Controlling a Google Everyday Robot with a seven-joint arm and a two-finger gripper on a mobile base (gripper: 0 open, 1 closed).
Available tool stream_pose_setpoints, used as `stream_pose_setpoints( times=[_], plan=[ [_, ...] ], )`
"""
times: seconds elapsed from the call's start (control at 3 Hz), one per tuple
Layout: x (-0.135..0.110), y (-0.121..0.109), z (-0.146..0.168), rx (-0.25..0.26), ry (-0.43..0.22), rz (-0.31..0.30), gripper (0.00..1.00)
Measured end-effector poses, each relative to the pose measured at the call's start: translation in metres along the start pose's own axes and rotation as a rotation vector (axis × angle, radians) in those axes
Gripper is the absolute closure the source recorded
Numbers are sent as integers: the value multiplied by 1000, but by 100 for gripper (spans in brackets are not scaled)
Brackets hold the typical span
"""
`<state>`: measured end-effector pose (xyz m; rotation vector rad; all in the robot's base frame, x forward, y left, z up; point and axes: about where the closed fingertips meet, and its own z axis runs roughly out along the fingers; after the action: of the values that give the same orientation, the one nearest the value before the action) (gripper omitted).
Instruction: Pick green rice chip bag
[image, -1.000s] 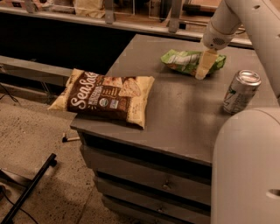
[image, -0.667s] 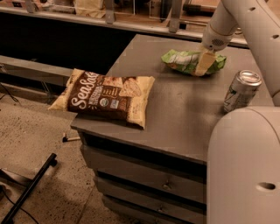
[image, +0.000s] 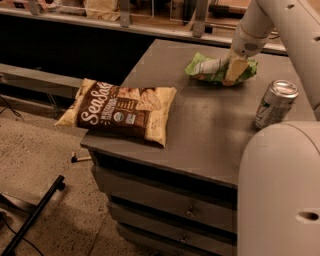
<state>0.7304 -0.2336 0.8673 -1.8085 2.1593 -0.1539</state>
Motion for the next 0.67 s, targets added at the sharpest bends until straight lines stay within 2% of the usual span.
stream_pose_setpoints(
  times=[0.33,0.67],
  plan=[
    [-19,5,-36,39,-98,-44,86],
    [-28,8,-64,78,-163,-57,100]
  ],
)
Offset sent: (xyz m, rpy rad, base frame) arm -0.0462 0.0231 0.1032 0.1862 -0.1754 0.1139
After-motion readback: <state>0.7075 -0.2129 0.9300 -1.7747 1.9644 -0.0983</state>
